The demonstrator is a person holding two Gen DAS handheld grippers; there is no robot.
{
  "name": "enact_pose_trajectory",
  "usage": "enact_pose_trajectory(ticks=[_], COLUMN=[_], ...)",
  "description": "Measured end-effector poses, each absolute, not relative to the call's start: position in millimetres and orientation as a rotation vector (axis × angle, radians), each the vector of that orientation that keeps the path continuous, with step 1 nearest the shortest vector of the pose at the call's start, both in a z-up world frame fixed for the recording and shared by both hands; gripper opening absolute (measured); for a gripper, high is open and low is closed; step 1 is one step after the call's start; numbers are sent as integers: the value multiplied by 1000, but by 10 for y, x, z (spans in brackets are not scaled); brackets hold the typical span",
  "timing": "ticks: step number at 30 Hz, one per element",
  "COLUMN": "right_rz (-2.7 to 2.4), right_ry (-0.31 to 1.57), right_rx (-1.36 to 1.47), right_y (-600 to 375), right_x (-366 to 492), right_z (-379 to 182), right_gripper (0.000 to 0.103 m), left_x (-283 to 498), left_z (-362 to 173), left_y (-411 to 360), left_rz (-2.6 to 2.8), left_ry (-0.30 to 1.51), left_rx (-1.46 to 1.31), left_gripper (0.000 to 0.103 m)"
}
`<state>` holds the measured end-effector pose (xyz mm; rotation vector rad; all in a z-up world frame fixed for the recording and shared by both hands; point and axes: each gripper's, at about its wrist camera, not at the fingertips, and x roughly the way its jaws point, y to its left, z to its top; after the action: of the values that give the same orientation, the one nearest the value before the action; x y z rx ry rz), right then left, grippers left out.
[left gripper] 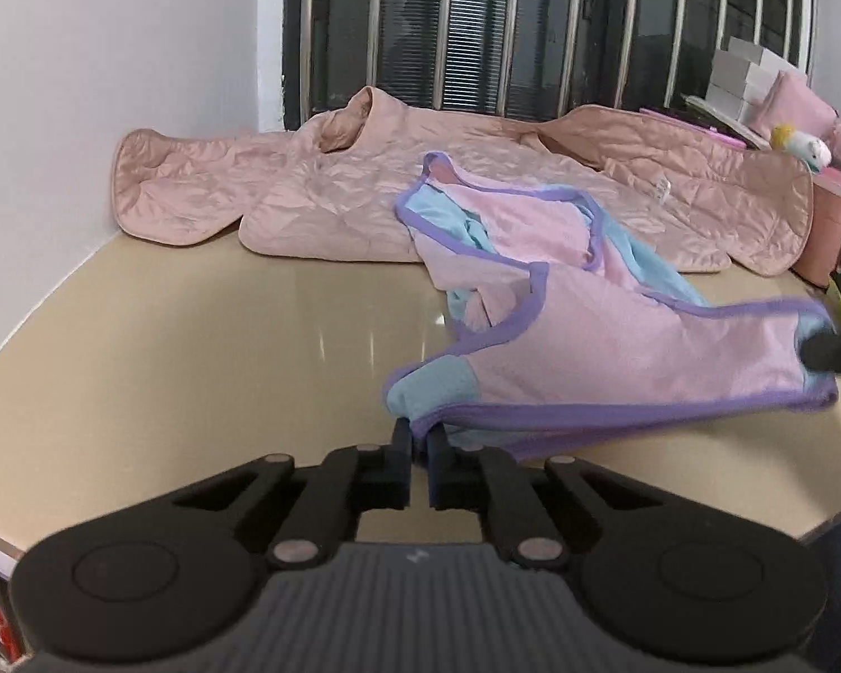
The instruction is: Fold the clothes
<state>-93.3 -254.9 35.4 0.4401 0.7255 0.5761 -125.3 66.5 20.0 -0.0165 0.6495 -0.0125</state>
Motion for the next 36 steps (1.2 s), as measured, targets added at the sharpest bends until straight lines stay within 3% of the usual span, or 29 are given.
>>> enact_pose_trajectory(ticks=[4, 7, 13, 27, 30, 36], right_rz=[448, 357, 513, 481, 475, 453], right_ry=[716, 668, 542, 611, 648, 673], right_rx=[274, 164, -48, -199, -151, -126], right_y=[-2412, -2307, -1970, -1718, -1840, -1856], right_x=[-793, -799, -1286, -1463, -1434, -1374], right_z=[311, 285, 367, 141, 57, 56], right_gripper=[13, 26, 25, 24, 12, 9], left_x=[-1246, -1258, -1235, -1183, -1236, -1270], left_z=[159, 168, 175, 184, 183, 160], left_y=[581, 555, 554, 562, 529, 596], left_rz=[20, 22, 13, 12, 26, 24], left_ry=[656, 643, 632, 640, 624, 634], left_rx=[51, 58, 66, 9, 29, -24], left_gripper=[10, 17, 17, 17, 17, 14])
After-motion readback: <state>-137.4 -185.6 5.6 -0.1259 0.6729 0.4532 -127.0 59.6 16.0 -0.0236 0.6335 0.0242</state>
